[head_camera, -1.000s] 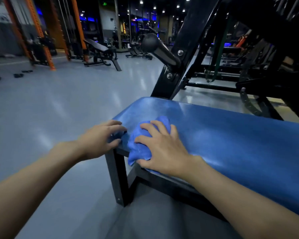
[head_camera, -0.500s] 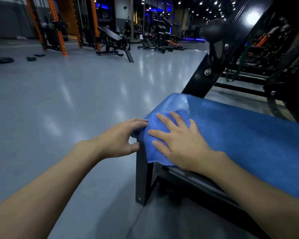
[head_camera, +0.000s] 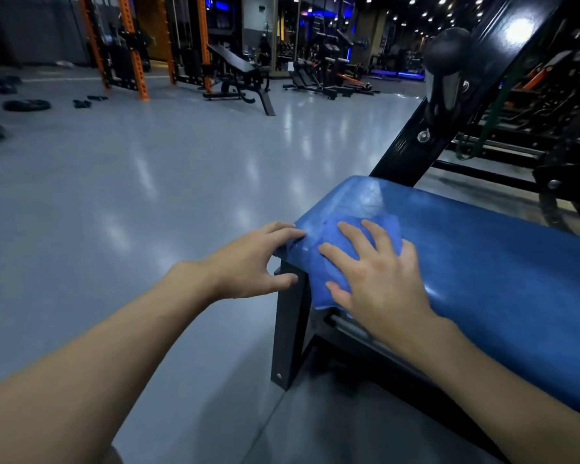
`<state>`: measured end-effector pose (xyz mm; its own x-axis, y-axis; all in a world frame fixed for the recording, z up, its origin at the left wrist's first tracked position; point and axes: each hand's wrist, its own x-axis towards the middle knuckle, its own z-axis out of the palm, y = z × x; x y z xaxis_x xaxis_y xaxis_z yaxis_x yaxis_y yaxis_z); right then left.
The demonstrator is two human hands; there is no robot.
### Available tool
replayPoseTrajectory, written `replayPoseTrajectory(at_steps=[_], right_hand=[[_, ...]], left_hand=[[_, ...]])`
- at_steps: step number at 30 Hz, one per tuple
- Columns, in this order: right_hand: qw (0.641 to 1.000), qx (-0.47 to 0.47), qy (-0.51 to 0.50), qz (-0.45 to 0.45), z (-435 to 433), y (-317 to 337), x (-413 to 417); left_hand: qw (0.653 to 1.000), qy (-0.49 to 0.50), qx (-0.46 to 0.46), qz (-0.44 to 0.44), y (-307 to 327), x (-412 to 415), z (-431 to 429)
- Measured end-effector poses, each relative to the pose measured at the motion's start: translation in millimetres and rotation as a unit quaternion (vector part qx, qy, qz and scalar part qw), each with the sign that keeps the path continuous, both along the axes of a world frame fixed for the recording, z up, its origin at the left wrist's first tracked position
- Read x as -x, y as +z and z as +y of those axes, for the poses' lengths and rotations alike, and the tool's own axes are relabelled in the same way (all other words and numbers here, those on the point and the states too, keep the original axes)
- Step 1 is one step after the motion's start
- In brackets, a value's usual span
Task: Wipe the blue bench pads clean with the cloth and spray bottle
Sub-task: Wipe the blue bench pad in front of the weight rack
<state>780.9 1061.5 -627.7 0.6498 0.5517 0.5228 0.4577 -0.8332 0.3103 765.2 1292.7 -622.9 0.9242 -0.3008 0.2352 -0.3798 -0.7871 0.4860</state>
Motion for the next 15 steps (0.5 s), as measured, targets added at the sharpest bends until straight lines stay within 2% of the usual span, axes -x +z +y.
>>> replayPoseTrajectory(at_steps=[9,12,15], right_hand=[[0.999,0.026,-0.040,0.005,37,5,-6],[1.000,0.008,-0.024,-0.001,21,3,-2],[0.999,-0.022,-0.010,-0.023,-20,-4,10]], left_hand=[[1.000,0.010,0.000,-0.017,1,-5,-4],[1.000,0.017,-0.005,-0.020,3,-4,-9],[0.997,0.012,-0.051,-0.052,3,-5,-19]])
